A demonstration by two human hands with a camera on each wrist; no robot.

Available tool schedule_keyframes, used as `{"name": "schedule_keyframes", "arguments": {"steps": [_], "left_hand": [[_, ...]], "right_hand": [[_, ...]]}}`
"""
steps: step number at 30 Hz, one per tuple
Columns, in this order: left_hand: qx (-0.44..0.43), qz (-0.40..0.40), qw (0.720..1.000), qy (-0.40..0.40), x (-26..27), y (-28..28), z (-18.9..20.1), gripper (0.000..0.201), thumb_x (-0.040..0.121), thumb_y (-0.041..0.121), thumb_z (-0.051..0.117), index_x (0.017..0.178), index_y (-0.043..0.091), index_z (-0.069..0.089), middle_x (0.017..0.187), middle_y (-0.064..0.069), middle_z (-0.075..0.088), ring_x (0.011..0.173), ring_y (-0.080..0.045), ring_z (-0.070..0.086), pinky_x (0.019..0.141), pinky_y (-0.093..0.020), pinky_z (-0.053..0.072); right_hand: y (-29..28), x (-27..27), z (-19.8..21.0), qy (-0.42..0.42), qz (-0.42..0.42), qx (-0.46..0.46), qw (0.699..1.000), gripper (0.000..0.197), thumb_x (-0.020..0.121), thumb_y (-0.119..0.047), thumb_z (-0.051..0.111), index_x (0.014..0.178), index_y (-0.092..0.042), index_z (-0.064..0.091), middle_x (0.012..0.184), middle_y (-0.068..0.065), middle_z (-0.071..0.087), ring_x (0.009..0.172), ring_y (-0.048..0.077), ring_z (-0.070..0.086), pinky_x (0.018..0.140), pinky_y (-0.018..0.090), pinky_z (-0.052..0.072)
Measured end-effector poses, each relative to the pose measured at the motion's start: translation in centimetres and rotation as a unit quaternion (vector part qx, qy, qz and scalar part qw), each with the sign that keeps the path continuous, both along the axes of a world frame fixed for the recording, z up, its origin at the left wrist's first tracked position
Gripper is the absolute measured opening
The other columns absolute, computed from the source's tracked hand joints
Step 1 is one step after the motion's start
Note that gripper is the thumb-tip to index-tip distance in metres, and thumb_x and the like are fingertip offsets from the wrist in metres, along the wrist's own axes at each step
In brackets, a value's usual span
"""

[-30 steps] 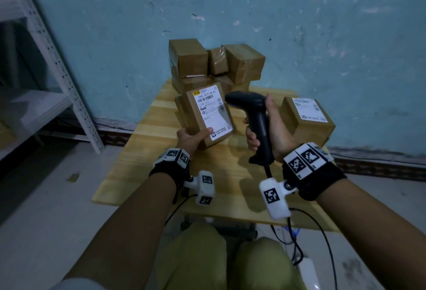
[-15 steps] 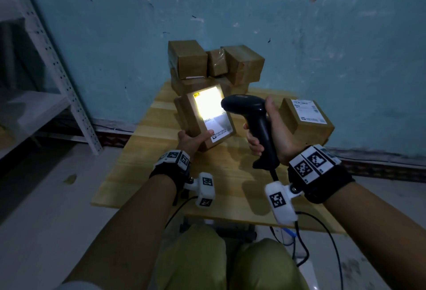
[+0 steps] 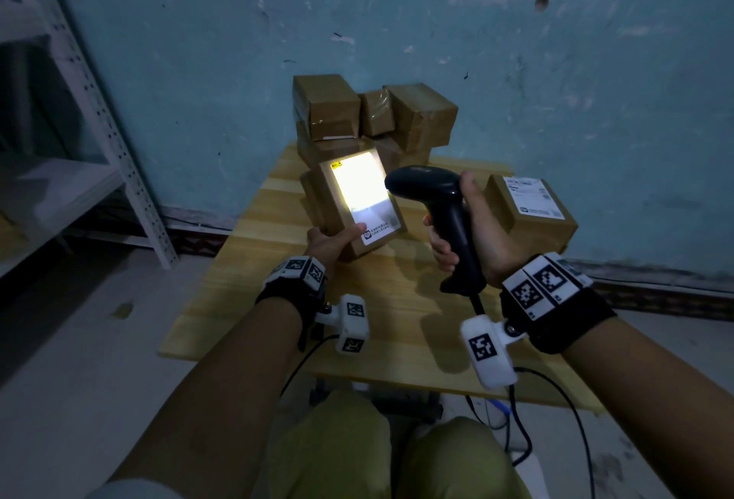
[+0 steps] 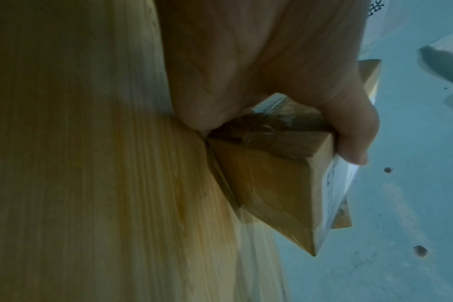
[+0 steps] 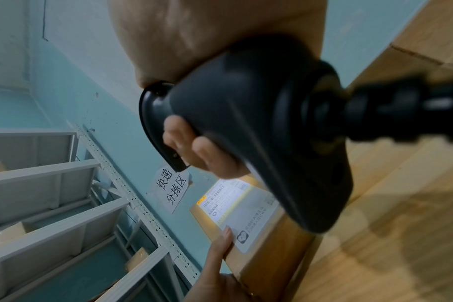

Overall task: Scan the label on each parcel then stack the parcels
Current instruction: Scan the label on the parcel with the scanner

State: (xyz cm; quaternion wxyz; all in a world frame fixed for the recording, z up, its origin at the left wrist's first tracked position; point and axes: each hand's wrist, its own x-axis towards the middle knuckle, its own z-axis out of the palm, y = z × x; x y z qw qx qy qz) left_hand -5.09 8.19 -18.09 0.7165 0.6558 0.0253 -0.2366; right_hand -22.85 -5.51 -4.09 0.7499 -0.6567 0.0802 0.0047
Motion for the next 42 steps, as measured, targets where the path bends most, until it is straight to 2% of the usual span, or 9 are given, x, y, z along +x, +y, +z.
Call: {"name": "schedule_keyframes", "arguments": {"steps": [3,8,14,22,28,32,34,39,42], "left_hand": [[-0.002,0.001,1.0,-0.001,-0.6,0.2,0.7,0.146,0.007,0.062,0.086,0.135,0.013,0.036,0.127,-0.009,0.057,0.111,-0.029,0.059,0.098,-0.05,0.047],[-0.005,-0.01,1.0,-0.009,-2.3,0.4,2.7,0.129,0.025,0.052,0.085,0.135,0.012,0.03,0.127,-0.007,0.053,0.114,-0.028,0.057,0.1,-0.05,0.045],[0.012,-0.031,0.999,0.003,1.1,-0.4,-1.0,0.141,0.013,0.061,0.088,0.136,0.013,0.04,0.124,-0.008,0.061,0.11,-0.027,0.061,0.1,-0.047,0.046],[0.017,-0.021,1.0,-0.008,0.5,-0.5,-0.5,0.144,0.011,0.064,0.087,0.136,0.012,0.037,0.129,-0.008,0.057,0.113,-0.027,0.059,0.1,-0.048,0.046],[0.026,-0.003,1.0,-0.016,-3.2,0.0,3.8,0.106,0.058,0.036,0.085,0.137,0.005,0.022,0.137,-0.01,0.046,0.123,-0.029,0.049,0.107,-0.045,0.039],[0.01,0.012,1.0,-0.02,-3.4,0.0,4.1,0.13,0.026,0.049,0.08,0.136,0.006,0.024,0.136,-0.011,0.047,0.122,-0.028,0.05,0.107,-0.045,0.04],[0.008,0.014,1.0,-0.024,-3.2,-0.1,3.8,0.136,0.02,0.052,0.078,0.136,0.006,0.025,0.136,-0.011,0.047,0.122,-0.028,0.05,0.106,-0.044,0.041],[0.025,-0.001,0.999,-0.026,-2.5,0.1,3.2,0.138,0.019,0.057,0.079,0.137,0.008,0.027,0.135,-0.01,0.047,0.12,-0.028,0.051,0.105,-0.045,0.042],[0.031,-0.006,0.999,-0.018,-2.8,0.1,3.8,0.138,0.021,0.055,0.079,0.139,0.007,0.025,0.137,-0.009,0.045,0.122,-0.029,0.05,0.105,-0.047,0.041]], "right_hand": [[0.1,-0.1,0.0,-0.001,0.006,0.003,1.0,0.069,0.075,-0.071,0.022,0.074,-0.007,0.049,0.04,-0.001,0.042,0.029,0.01,0.036,0.036,0.017,0.029],[0.1,-0.2,0.1,-0.008,0.01,-0.002,1.0,0.069,0.07,-0.072,0.025,0.075,-0.007,0.049,0.041,-0.001,0.043,0.029,0.01,0.036,0.036,0.018,0.03],[0.1,-0.2,0.2,-0.008,0.002,-0.004,1.0,0.069,0.071,-0.072,0.025,0.076,-0.007,0.049,0.04,-0.002,0.044,0.029,0.009,0.037,0.035,0.016,0.03],[-0.3,-0.3,0.5,-0.019,0.005,0.023,1.0,0.067,0.071,-0.07,0.027,0.083,-0.008,0.048,0.041,0.0,0.043,0.029,0.01,0.036,0.036,0.017,0.029],[-0.6,-0.9,1.0,-0.015,-0.008,0.007,1.0,0.068,0.07,-0.074,0.029,0.081,-0.011,0.052,0.04,0.003,0.041,0.029,0.012,0.034,0.036,0.016,0.029],[-0.6,-1.2,1.2,-0.024,0.007,0.018,1.0,0.062,0.074,-0.075,0.027,0.076,-0.024,0.063,0.042,0.005,0.039,0.03,0.013,0.033,0.038,0.016,0.029],[-0.7,-1.3,1.2,-0.025,0.02,0.013,0.999,0.062,0.074,-0.075,0.028,0.079,-0.025,0.064,0.043,0.006,0.039,0.031,0.013,0.033,0.038,0.016,0.029],[-0.9,-1.6,1.1,-0.03,0.034,0.001,0.999,0.07,0.08,-0.072,0.025,0.114,-0.019,0.056,0.042,0.004,0.039,0.031,0.013,0.033,0.039,0.019,0.029],[-0.5,-1.6,1.3,-0.027,0.022,-0.004,0.999,0.064,0.075,-0.072,0.027,0.087,-0.021,0.063,0.041,0.005,0.038,0.031,0.014,0.031,0.039,0.02,0.025]]}}
